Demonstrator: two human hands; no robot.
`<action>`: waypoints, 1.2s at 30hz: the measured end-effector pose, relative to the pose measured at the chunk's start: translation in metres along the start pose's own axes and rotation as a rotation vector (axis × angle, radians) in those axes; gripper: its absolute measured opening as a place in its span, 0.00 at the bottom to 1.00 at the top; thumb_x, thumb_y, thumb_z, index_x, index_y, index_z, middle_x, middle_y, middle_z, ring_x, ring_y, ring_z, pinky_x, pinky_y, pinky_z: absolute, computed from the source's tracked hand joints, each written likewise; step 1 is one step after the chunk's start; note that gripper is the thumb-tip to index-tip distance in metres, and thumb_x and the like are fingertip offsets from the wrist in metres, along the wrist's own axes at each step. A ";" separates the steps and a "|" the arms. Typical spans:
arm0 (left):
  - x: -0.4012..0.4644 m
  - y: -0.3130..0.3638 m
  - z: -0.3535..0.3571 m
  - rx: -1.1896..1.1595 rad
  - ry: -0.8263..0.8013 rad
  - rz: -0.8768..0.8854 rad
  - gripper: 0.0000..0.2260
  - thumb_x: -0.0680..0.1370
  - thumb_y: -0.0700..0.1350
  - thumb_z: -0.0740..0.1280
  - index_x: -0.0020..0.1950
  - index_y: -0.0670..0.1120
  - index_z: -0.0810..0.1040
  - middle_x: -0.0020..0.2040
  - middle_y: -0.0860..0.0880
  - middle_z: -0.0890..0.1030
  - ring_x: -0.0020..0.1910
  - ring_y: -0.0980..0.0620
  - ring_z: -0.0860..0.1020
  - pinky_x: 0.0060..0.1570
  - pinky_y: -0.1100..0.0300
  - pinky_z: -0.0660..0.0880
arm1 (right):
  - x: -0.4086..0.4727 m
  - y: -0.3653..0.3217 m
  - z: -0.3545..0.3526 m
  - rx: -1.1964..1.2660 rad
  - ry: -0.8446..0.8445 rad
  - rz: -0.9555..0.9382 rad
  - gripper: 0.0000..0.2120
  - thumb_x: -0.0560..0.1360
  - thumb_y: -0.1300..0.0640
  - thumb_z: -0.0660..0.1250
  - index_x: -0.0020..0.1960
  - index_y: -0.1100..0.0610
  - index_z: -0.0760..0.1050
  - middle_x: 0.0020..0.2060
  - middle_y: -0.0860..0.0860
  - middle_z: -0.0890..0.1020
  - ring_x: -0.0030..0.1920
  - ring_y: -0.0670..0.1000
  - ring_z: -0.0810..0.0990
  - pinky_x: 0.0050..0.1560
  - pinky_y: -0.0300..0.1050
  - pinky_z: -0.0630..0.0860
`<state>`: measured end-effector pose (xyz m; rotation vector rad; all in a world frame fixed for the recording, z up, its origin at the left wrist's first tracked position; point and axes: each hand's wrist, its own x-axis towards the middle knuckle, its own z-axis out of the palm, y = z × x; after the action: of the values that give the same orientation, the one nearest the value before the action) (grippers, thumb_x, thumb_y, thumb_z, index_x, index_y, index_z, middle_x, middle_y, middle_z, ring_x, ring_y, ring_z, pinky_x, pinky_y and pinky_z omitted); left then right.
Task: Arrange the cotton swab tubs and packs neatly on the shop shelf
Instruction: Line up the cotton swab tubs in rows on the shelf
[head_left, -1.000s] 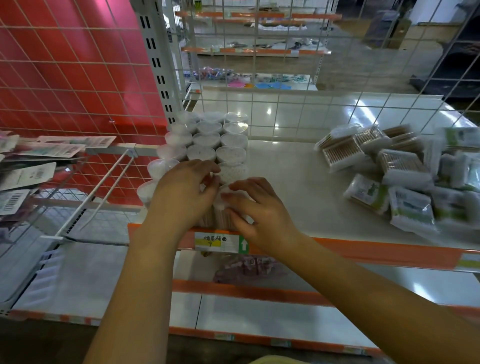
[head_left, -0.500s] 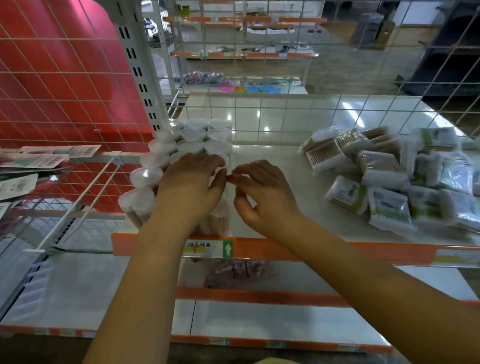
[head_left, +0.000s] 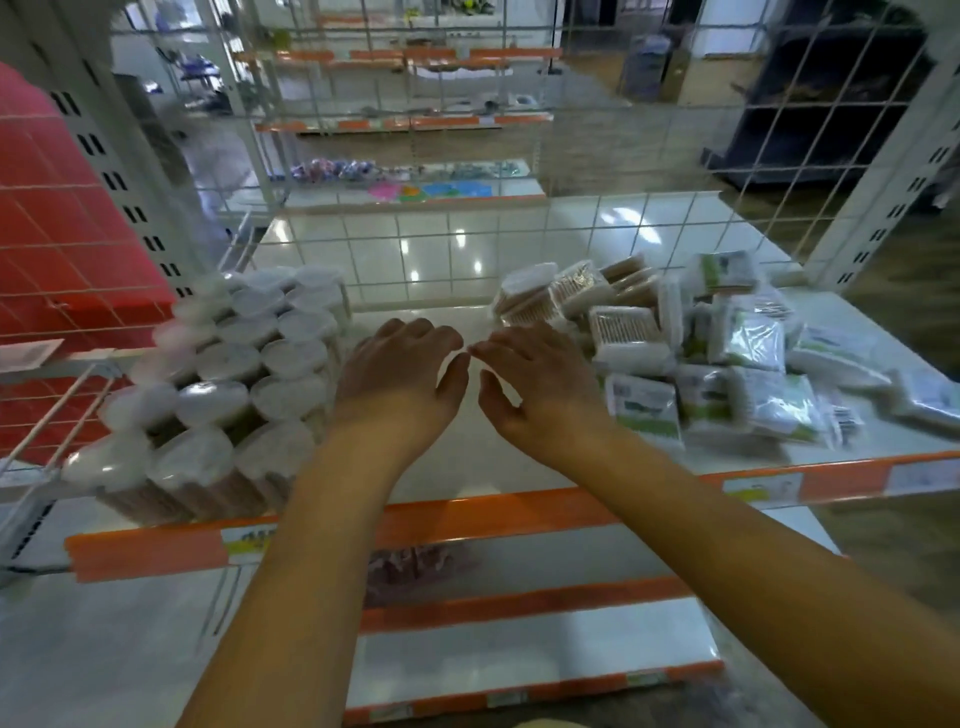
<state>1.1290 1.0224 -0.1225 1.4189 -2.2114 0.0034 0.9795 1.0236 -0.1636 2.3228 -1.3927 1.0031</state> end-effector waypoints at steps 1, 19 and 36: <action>0.004 0.008 0.004 -0.006 -0.014 0.007 0.14 0.79 0.49 0.58 0.60 0.47 0.76 0.56 0.49 0.78 0.58 0.49 0.72 0.54 0.56 0.66 | -0.004 0.008 -0.004 0.004 -0.002 0.015 0.15 0.72 0.55 0.60 0.51 0.61 0.80 0.43 0.57 0.82 0.43 0.58 0.81 0.42 0.51 0.78; 0.039 0.137 0.069 -0.074 -0.131 0.095 0.11 0.79 0.49 0.59 0.56 0.48 0.77 0.54 0.51 0.79 0.56 0.50 0.73 0.49 0.58 0.66 | -0.071 0.132 -0.070 -0.022 0.120 0.114 0.13 0.71 0.58 0.61 0.48 0.63 0.80 0.39 0.56 0.82 0.40 0.59 0.80 0.39 0.52 0.77; 0.044 0.225 0.134 -0.150 -0.239 0.044 0.12 0.79 0.50 0.59 0.58 0.49 0.77 0.56 0.52 0.77 0.59 0.50 0.72 0.53 0.58 0.67 | -0.143 0.223 -0.124 -0.064 0.189 0.298 0.13 0.70 0.59 0.59 0.44 0.60 0.82 0.39 0.54 0.83 0.39 0.58 0.80 0.39 0.47 0.78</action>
<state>0.8681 1.0508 -0.1615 1.3471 -2.3766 -0.3262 0.6929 1.0726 -0.1973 1.9541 -1.6951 1.2030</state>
